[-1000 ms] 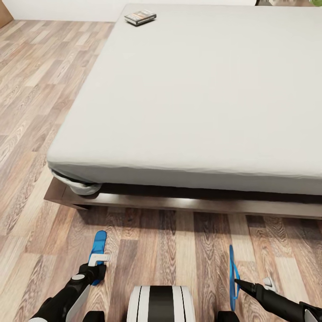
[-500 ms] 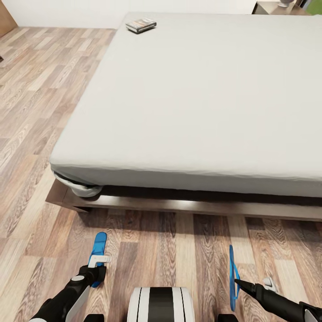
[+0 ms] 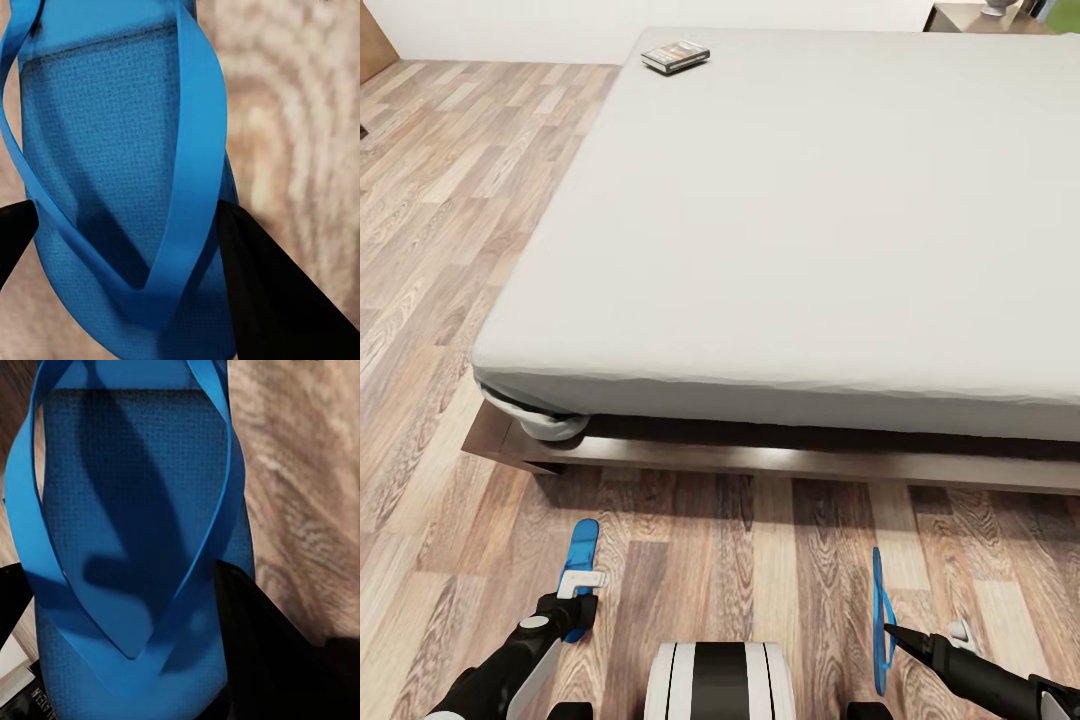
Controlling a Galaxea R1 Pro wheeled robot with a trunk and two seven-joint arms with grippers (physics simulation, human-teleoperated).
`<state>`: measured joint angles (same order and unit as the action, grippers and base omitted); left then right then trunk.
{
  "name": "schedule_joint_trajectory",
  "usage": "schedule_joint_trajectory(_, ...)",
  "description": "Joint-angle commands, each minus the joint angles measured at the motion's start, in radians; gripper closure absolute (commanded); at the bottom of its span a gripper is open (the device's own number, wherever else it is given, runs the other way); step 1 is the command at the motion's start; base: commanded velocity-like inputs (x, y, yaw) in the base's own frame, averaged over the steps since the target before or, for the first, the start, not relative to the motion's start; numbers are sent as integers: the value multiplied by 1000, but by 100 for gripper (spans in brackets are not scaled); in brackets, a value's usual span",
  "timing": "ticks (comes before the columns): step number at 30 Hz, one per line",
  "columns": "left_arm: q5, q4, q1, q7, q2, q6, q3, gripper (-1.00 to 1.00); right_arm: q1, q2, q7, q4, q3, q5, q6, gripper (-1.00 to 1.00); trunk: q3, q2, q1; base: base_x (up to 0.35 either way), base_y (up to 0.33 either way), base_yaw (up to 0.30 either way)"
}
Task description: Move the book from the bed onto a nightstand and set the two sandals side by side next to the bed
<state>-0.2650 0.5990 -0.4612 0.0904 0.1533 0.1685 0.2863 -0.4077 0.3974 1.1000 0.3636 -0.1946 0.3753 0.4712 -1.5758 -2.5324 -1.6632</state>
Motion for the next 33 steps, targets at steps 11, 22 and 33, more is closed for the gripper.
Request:
schedule_joint_trajectory(11, -8, 1, 0, 8, 2, 5, 9, -100, 0, 0, 0, 0, -2, 4, 9, 100, -1, 0, 0, 0, 0, 0)
schedule_joint_trajectory(22, -8, 1, 0, 8, 2, 5, 8, -100, 0, 0, 0, 0, -2, 4, 9, 100, -1, 0, 0, 0, 0, 0)
schedule_joint_trajectory(33, -8, 1, 0, 8, 1, 6, 8, -100, 0, 0, 0, 0, -2, 4, 9, 100, 34, 2, 4, 0, 0, 0)
